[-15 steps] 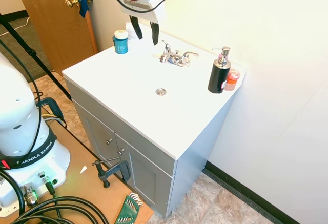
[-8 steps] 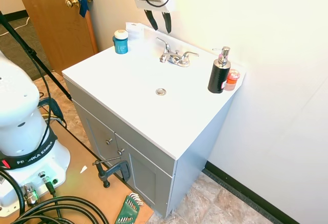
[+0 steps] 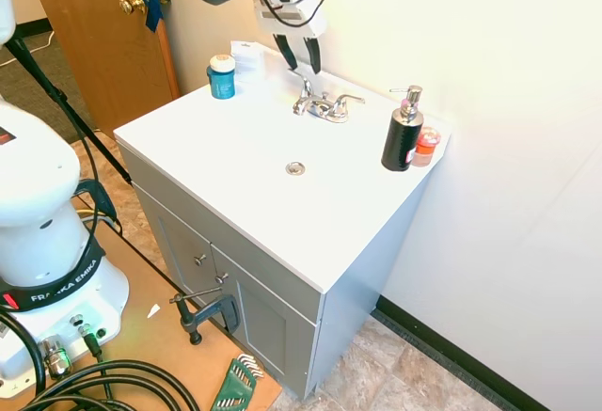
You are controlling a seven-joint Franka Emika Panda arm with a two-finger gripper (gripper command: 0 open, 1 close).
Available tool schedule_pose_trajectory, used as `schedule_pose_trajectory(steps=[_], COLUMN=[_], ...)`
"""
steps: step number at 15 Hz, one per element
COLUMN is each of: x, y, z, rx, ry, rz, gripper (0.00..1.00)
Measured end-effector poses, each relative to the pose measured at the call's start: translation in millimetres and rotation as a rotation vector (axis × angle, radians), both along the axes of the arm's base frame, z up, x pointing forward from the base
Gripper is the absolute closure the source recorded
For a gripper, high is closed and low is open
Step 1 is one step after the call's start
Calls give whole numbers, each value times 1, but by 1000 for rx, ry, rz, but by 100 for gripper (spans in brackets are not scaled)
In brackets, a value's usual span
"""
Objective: Turn on the hot water
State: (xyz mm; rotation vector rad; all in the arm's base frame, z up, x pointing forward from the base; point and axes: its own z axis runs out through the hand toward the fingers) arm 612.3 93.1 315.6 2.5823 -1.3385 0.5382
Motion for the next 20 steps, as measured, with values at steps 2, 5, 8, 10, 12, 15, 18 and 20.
schedule_pose_trajectory(steps=[2,5,8,10,12,15,18,20], x=[-1,-6,-11,-22,-35,-53,-85,-116], y=[0,-10,-31,-42,-55,-60,-60,-54], z=[-10,-24,-31,-31,-34,-37,-22,-9], rx=[-3,-9,-7,-8,3,23,129,240], ry=[13,29,23,32,34,43,85,129], rz=[-9,-24,-45,-62,-74,-85,-98,-69], gripper=[0,0,0,0,0,0,0,0])
